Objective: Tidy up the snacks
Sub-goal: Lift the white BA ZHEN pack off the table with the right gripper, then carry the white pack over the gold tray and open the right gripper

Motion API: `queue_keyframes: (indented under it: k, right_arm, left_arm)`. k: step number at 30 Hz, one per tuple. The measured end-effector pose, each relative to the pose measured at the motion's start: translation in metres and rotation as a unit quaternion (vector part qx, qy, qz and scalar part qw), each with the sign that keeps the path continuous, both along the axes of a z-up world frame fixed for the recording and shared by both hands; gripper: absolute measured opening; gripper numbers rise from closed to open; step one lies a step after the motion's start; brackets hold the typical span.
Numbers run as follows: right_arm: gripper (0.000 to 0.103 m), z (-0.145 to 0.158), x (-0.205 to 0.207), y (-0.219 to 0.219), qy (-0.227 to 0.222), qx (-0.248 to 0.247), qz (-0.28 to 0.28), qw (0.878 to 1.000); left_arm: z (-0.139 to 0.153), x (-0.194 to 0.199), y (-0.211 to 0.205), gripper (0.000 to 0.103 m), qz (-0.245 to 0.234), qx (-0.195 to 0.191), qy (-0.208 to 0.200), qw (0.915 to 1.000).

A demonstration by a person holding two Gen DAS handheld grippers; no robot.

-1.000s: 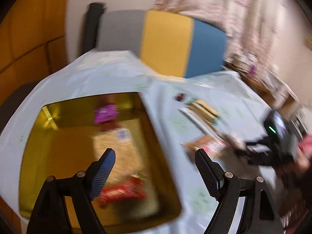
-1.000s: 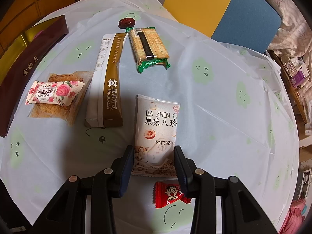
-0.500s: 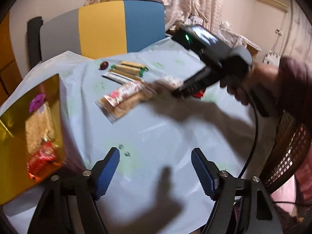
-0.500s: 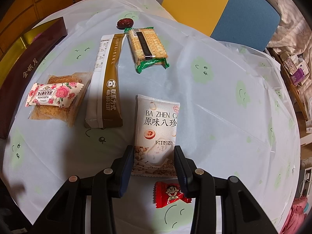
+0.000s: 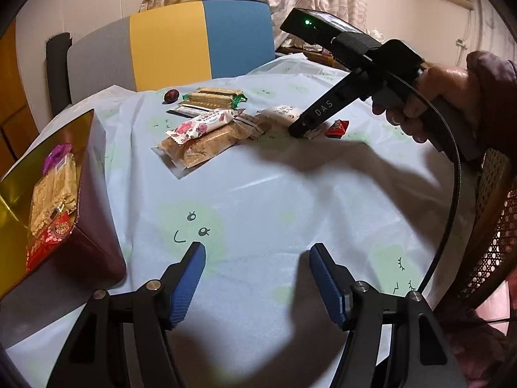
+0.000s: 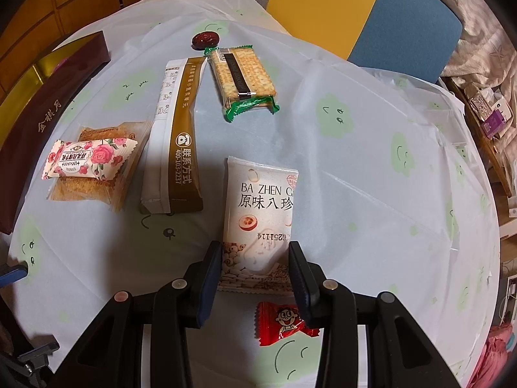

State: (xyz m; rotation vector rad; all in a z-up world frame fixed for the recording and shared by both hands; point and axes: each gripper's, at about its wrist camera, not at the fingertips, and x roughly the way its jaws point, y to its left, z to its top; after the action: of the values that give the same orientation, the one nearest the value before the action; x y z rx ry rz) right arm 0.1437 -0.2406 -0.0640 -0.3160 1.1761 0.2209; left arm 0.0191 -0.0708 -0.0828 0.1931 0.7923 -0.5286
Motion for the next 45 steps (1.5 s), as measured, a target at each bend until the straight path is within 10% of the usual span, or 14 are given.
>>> queue_keyframes:
  k: [12,25,45]
  right_arm:
    - [0.038,0.046,0.005,0.000,-0.014,0.064,-0.031,0.997]
    - [0.038,0.106,0.001,0.133,0.022,0.189,0.123,0.974]
    - [0.042,0.078,0.027,0.217,0.040,0.208,0.147,0.966]
  left_arm:
    - [-0.002,-0.002,0.003,0.068,-0.002,-0.016,-0.012,0.9998]
    - [-0.002,-0.004,0.007,0.068,-0.004,-0.028,-0.022,0.9994]
    - [-0.003,-0.004,0.010,0.067,-0.009,-0.044,-0.019,0.9988]
